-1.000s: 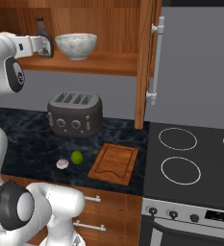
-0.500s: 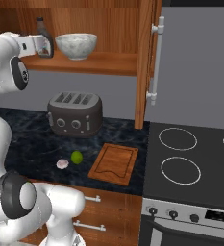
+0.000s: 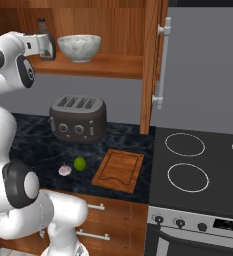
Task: Open the cabinet. Place the bowl and condiment on the counter. Then place the lime and garlic on the cutting board.
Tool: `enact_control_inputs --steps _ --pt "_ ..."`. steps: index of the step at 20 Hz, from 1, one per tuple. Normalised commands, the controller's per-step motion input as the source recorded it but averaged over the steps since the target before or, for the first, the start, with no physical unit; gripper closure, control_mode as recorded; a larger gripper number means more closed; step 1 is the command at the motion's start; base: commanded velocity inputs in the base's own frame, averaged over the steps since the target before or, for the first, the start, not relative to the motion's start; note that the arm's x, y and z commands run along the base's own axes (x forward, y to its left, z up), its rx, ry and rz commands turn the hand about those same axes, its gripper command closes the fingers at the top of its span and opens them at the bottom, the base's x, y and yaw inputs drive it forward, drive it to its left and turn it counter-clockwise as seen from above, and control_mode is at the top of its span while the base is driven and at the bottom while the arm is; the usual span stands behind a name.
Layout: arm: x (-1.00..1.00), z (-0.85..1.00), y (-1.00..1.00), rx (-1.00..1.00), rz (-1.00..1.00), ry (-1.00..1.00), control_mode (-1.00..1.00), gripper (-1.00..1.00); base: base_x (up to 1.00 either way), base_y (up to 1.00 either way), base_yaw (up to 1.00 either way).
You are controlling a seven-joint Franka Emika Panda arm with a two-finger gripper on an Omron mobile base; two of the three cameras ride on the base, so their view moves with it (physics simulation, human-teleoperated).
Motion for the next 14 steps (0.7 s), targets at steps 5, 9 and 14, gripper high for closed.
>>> enact_control_inputs --steps 5,9,14 --pt "0.35 0.00 0.12 0.00 0.00 0.00 -1.00 -1.00 0.00 0.00 0.00" --pt "0.37 0.00 0.12 0.00 0.00 0.00 -1.00 -1.00 0.00 0.00 0.00" --pt "0.35 0.00 0.14 0.00 0.00 0.00 -1.00 -1.00 0.00 0.00 0.00"
